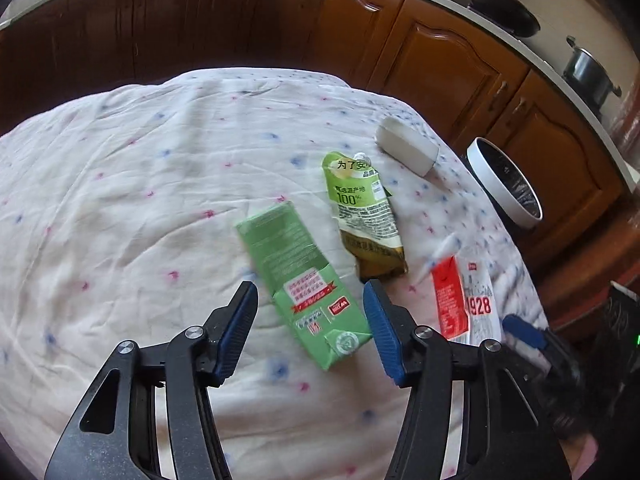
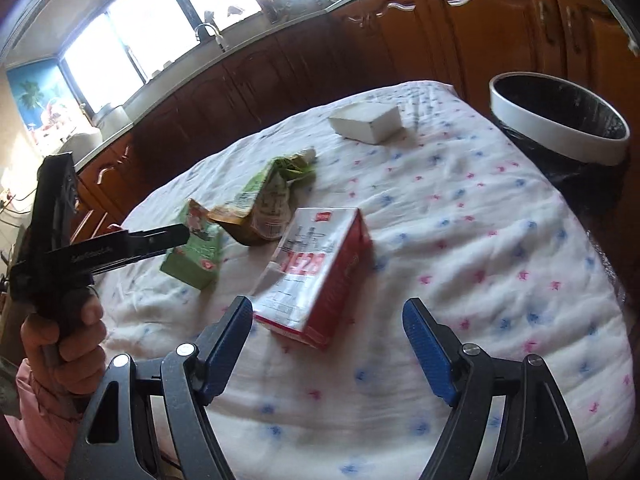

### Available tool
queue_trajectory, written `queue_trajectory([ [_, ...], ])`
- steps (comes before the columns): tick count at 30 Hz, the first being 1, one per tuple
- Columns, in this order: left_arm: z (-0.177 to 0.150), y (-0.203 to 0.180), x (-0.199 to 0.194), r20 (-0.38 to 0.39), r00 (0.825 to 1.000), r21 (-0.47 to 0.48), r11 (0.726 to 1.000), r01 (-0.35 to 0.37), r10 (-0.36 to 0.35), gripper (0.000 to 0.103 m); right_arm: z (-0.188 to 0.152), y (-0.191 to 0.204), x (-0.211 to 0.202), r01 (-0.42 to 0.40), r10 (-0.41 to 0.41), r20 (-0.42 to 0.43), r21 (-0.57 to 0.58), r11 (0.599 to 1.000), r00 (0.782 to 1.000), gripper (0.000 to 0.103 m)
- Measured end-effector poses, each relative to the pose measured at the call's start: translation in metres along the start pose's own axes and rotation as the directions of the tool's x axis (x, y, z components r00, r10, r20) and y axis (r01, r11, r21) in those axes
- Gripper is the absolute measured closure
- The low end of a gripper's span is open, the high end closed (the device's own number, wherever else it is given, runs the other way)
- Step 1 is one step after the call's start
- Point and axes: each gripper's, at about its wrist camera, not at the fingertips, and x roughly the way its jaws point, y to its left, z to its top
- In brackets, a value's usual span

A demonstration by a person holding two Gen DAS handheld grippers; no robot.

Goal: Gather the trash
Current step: 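Grasp green drink carton with left tool while right tool grasps red-white milk carton, then carry both cartons over the bin and open both tools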

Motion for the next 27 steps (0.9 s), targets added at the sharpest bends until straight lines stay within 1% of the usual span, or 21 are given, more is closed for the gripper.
queue_trajectory([
  [3, 0.003, 0.004, 0.001, -0.006, 1.000, -0.048, 0.999, 0.009, -0.009, 0.047, 0.003, 0.011, 0.009, -0.004, 0.003, -0.012, -0.021, 1.000, 1.000, 0.023],
  [4, 0.003, 0.003, 0.003, -0.010, 1.000, -0.060, 0.998, 0.008, -0.008, 0.045, 0.005, 0.013, 0.014, 0.009, -0.010, -0.014, -0.025, 1.000, 1.000, 0.023],
  [5, 0.003, 0.002, 0.006, -0.016, 1.000, -0.070, 0.998, 0.002, -0.003, 0.042, 0.006, 0.013, 0.018, 0.020, -0.020, -0.019, -0.026, 0.999, 1.000, 0.023],
  [8, 0.002, -0.004, 0.013, -0.019, 1.000, -0.078, 0.997, -0.026, 0.024, 0.037, 0.011, 0.008, 0.030, 0.022, -0.022, -0.041, 0.004, 1.000, 0.999, 0.024],
  [9, 0.001, -0.006, 0.014, -0.016, 0.999, -0.080, 0.996, -0.034, 0.033, 0.037, 0.012, 0.007, 0.031, 0.024, -0.023, -0.037, 0.005, 1.000, 0.999, 0.026],
  [10, 0.001, -0.008, 0.014, -0.010, 0.999, -0.079, 0.996, -0.041, 0.040, 0.037, 0.013, 0.006, 0.032, 0.025, -0.024, -0.035, 0.005, 1.000, 0.999, 0.032],
  [11, 0.000, -0.010, 0.014, 0.000, 0.999, -0.074, 0.996, -0.047, 0.047, 0.041, 0.015, 0.003, 0.032, 0.020, -0.020, -0.035, 0.010, 1.000, 0.999, 0.039],
  [12, 0.000, -0.012, 0.014, 0.006, 0.999, -0.064, 0.997, -0.050, 0.050, 0.049, 0.016, 0.001, 0.031, 0.012, -0.012, -0.035, 0.018, 1.000, 0.999, 0.041],
  [14, -0.001, -0.021, 0.013, 0.014, 0.999, -0.024, 0.999, -0.037, 0.038, 0.060, 0.017, -0.004, 0.029, 0.008, -0.007, -0.037, 0.020, 1.000, 0.999, 0.042],
  [16, -0.001, -0.027, 0.012, 0.020, 0.998, 0.010, 0.999, -0.053, 0.053, 0.061, 0.017, -0.008, 0.024, 0.006, -0.005, -0.031, 0.024, 1.000, 1.000, 0.045],
  [17, -0.002, -0.027, 0.011, 0.023, 0.998, 0.013, 0.999, -0.051, 0.051, 0.062, 0.018, -0.012, 0.021, -0.001, 0.001, -0.025, 0.034, 0.999, 1.000, 0.046],
  [21, -0.002, -0.021, 0.003, 0.026, 1.000, -0.019, 1.000, -0.006, 0.007, 0.070, 0.022, -0.026, 0.005, -0.006, 0.005, 0.012, 0.060, 0.998, 1.000, 0.047],
  [24, -0.003, -0.024, -0.005, 0.041, 0.999, -0.022, 1.000, 0.005, -0.004, 0.070, 0.027, -0.035, -0.008, -0.015, 0.012, 0.039, 0.070, 0.997, 0.999, 0.047],
  [27, -0.002, -0.034, -0.019, 0.075, 0.997, -0.013, 0.999, 0.033, -0.032, 0.071, 0.033, -0.045, -0.022, -0.020, 0.014, 0.070, 0.088, 0.996, 0.997, 0.048],
])
